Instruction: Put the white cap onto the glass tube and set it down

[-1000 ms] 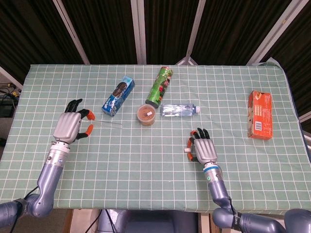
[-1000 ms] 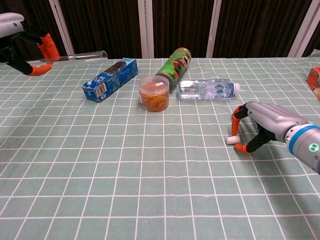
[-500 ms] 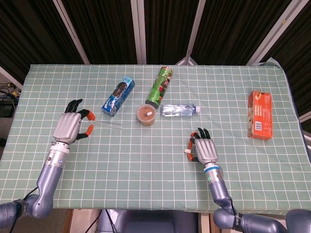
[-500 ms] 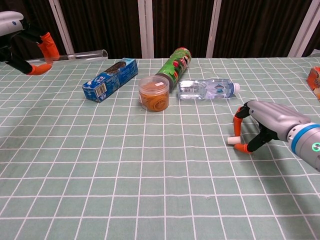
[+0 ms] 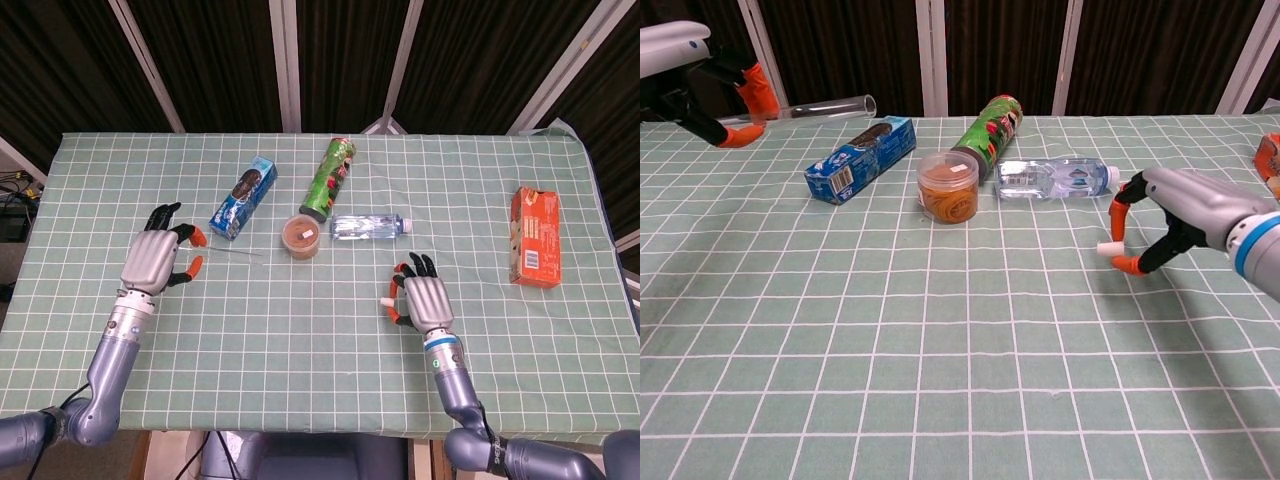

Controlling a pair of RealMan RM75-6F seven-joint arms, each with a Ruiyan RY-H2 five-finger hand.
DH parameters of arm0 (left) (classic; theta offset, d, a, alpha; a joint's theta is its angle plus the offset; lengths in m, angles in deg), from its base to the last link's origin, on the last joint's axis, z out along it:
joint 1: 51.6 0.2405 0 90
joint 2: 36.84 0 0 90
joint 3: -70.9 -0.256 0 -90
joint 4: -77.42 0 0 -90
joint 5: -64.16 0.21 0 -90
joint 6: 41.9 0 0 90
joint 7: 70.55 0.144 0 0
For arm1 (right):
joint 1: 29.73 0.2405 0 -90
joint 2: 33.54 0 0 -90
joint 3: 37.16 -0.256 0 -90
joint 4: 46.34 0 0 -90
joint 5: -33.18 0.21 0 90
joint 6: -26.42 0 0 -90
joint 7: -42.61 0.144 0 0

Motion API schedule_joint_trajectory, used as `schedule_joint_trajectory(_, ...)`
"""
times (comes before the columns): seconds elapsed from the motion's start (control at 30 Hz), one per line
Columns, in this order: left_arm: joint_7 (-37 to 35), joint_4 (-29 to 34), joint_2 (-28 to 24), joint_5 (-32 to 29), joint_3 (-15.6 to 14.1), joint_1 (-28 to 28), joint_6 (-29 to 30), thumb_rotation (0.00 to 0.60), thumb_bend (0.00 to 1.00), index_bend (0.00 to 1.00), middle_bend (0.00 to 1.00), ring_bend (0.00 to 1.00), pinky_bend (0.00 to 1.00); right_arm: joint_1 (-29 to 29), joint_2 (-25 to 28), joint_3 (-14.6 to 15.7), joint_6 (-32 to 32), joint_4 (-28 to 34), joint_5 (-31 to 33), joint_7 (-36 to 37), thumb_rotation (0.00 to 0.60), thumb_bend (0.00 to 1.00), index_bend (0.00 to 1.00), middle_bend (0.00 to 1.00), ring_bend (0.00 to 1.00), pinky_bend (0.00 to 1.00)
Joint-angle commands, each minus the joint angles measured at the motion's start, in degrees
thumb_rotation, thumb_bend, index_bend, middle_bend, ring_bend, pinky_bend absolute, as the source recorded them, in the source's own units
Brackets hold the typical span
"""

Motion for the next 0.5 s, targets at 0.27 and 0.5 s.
schedule_joint_trajectory(0.27,-4.96,-5.92,5.67,0.54,3.53,-3.71,-1.75,0.600,0.75,0.54,0.45,0.07,0.00,1.56,7.29,-6.88,-0.15,8.96,5.34,-0.56,0.600,0.36,0.65,0.28,0.06,0.00)
schedule_joint_trajectory(0.5,-9.95,-13.70,11.36,2.81,4.44,-6.18,-2.66,0.600,0.75,0.53,0.45,0.07,0.00,3.19,11.17,-10.06,-0.71,12.53,8.44,-2.28,0.600,0.36,0.66,0.28,0.06,0.00)
